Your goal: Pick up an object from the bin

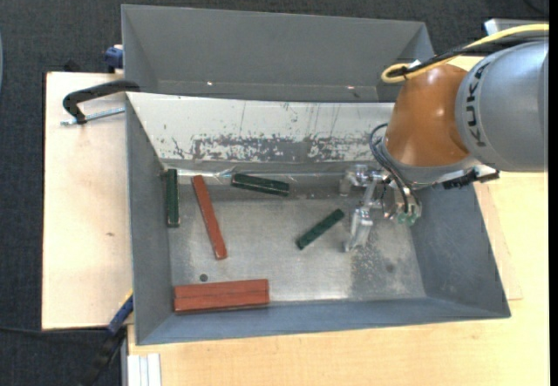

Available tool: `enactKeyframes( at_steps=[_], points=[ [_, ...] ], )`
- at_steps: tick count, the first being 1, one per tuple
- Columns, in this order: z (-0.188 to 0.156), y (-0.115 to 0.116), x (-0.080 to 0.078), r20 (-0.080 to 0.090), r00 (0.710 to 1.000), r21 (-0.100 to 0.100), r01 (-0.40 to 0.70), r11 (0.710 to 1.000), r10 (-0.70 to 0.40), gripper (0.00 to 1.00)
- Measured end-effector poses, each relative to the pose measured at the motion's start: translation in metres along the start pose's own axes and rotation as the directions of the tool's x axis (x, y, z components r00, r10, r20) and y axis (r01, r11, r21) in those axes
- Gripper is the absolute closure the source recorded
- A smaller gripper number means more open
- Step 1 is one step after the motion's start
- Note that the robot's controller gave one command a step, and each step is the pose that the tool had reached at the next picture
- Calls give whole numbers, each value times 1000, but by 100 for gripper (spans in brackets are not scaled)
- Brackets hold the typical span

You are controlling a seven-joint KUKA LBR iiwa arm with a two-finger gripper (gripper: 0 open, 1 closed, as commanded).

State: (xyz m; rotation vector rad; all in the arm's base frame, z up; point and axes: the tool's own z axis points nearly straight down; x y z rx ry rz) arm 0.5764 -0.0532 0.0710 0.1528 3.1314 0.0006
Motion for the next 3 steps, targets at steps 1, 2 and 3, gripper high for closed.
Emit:
enactKeyframes(
  at_steps=[1, 2, 3],
  points=[
    [0, 0, 0, 0, 1000, 0, 0, 1000, 0, 0],
    [0, 63, 12, -5, 999, -1, -53, 999, 53, 100],
    [0, 63, 12, -5, 999, -1, -53, 999, 53, 100]
  ],
)
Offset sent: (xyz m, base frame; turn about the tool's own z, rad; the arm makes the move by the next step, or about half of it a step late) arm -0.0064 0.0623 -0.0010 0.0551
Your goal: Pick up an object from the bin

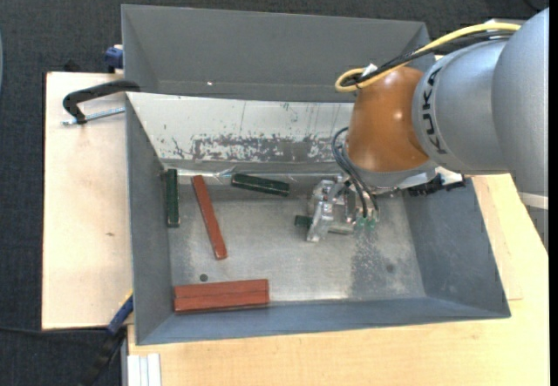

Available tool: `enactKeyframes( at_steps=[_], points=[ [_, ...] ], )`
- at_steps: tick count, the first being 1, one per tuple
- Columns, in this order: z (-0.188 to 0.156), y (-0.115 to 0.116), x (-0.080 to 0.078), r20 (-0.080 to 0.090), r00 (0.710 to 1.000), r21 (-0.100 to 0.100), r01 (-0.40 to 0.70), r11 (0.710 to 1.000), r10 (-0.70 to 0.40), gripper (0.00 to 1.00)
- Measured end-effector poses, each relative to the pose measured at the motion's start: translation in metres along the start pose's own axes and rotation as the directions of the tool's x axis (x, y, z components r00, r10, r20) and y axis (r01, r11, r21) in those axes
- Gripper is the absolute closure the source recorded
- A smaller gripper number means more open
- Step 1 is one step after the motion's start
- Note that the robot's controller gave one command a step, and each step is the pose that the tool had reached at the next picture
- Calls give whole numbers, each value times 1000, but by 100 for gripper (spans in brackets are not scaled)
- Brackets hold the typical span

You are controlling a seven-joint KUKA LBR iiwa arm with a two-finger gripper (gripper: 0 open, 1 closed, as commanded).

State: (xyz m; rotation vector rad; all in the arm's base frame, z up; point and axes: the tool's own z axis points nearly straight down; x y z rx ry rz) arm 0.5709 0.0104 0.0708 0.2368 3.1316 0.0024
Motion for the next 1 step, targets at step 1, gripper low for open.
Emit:
enactKeyframes(
  at_steps=[1],
  points=[
    [-180, -7, -8, 15, 1000, -2, -14, 1000, 14, 100]
  ],
)
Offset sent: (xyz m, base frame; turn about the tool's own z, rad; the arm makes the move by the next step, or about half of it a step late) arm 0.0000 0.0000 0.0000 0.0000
